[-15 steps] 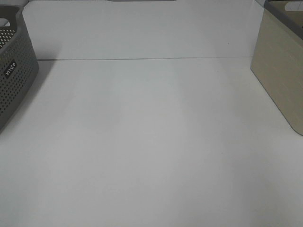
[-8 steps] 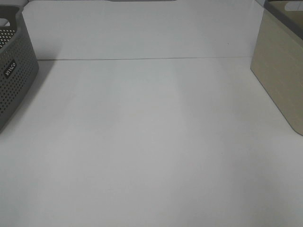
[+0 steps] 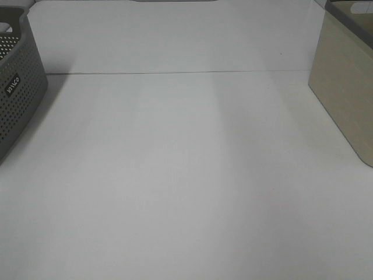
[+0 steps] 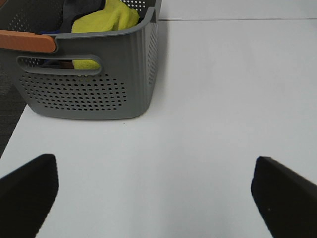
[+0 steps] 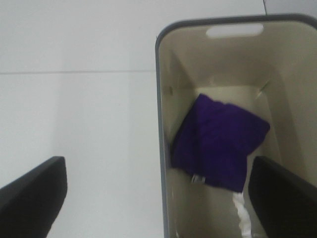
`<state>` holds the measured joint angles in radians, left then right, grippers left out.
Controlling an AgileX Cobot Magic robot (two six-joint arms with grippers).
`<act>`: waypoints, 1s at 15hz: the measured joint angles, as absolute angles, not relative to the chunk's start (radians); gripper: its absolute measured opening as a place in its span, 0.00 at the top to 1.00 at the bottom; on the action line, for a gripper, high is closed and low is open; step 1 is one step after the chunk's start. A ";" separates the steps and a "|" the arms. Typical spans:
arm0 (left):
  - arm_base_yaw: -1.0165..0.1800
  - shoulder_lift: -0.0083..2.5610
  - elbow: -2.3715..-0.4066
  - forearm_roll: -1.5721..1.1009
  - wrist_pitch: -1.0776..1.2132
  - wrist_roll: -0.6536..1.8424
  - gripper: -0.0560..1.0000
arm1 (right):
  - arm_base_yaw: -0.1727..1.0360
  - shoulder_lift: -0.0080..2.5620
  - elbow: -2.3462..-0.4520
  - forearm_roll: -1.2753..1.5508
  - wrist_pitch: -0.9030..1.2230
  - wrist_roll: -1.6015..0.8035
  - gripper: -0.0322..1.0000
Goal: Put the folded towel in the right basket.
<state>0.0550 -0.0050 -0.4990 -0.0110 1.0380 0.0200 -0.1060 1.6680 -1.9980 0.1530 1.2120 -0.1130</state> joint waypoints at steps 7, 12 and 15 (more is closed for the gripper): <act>0.055 -0.005 -0.499 -0.011 1.038 0.020 0.01 | -0.106 0.748 -1.185 0.140 1.215 -0.119 0.04; 0.055 -0.005 -0.499 -0.011 1.038 0.020 0.01 | -0.106 0.269 -0.822 0.104 1.216 -0.173 0.04; 0.055 -0.005 -0.499 -0.011 1.038 0.020 0.01 | -0.065 0.039 -0.621 0.081 1.225 -0.173 0.04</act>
